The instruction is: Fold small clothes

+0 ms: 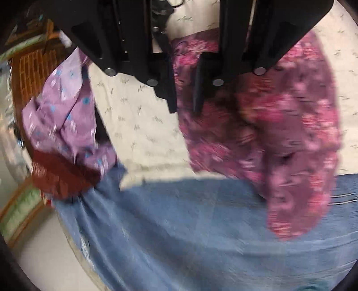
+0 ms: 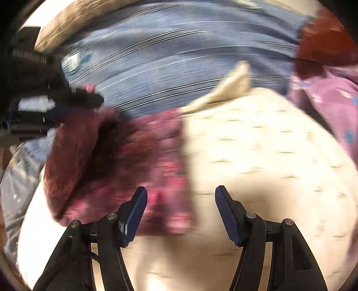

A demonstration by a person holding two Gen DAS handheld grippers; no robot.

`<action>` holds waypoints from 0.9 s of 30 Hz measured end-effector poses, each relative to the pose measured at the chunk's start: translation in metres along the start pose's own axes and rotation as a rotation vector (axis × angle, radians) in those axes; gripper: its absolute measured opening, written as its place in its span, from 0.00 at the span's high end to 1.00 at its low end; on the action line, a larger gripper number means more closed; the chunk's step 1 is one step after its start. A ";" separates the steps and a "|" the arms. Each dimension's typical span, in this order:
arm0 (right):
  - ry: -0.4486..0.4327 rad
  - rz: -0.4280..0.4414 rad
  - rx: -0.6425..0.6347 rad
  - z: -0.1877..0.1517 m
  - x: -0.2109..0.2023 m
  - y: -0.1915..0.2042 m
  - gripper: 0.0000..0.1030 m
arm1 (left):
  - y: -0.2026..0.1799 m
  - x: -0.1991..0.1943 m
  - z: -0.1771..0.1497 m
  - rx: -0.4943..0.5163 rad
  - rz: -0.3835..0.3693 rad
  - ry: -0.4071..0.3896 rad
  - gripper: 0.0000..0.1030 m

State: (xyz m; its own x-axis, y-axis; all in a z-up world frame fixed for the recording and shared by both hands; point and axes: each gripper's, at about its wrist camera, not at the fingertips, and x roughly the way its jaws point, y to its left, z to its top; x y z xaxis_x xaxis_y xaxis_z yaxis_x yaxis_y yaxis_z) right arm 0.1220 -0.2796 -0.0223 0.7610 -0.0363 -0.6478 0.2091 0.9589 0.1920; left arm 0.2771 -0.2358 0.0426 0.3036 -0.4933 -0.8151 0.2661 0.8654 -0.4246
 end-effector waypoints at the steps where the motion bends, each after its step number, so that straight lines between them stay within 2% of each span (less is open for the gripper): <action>1: 0.001 -0.031 0.006 -0.001 -0.002 -0.011 0.39 | -0.004 0.012 -0.002 -0.003 0.006 0.031 0.90; 3: -0.002 -0.061 0.018 -0.002 -0.005 -0.027 0.39 | -0.009 0.031 -0.008 -0.019 -0.003 0.088 0.92; 5: 0.003 -0.095 0.039 -0.001 -0.008 -0.044 0.39 | -0.017 0.030 -0.013 -0.011 -0.023 0.093 0.92; 8: -0.006 -0.090 0.082 0.009 -0.012 -0.060 0.39 | -0.024 0.001 -0.013 0.022 -0.054 0.057 0.92; 11: -0.018 -0.051 0.121 0.023 -0.019 -0.066 0.39 | -0.015 -0.042 -0.003 0.039 -0.062 -0.011 0.82; 12: -0.020 -0.019 0.136 0.028 -0.021 -0.066 0.38 | -0.006 -0.058 0.003 0.035 -0.045 -0.035 0.67; 13: -0.020 0.011 0.145 0.030 -0.021 -0.065 0.38 | 0.000 -0.065 0.008 0.038 -0.012 -0.044 0.44; 15: -0.011 0.094 0.147 0.040 -0.021 -0.054 0.36 | 0.019 -0.080 0.022 0.063 0.101 -0.074 0.27; 16: -0.007 0.126 0.135 0.041 -0.023 -0.049 0.31 | 0.027 -0.082 0.027 0.082 0.152 -0.069 0.27; 21: 0.057 0.287 0.074 0.043 -0.016 -0.011 0.23 | 0.074 -0.069 0.051 0.100 0.364 0.028 0.27; 25: 0.180 0.355 0.100 0.039 0.017 0.007 0.23 | 0.082 -0.064 0.070 0.135 0.410 0.038 0.27; 27: 0.220 0.371 0.127 0.041 0.034 0.012 0.23 | 0.077 -0.060 0.082 0.199 0.450 0.032 0.27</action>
State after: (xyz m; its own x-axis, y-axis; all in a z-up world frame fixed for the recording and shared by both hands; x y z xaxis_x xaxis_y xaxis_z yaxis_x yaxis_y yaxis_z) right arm 0.1752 -0.2810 -0.0121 0.6526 0.3776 -0.6569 0.0307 0.8531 0.5209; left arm 0.3546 -0.1473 0.0911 0.4013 -0.0691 -0.9134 0.2860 0.9568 0.0533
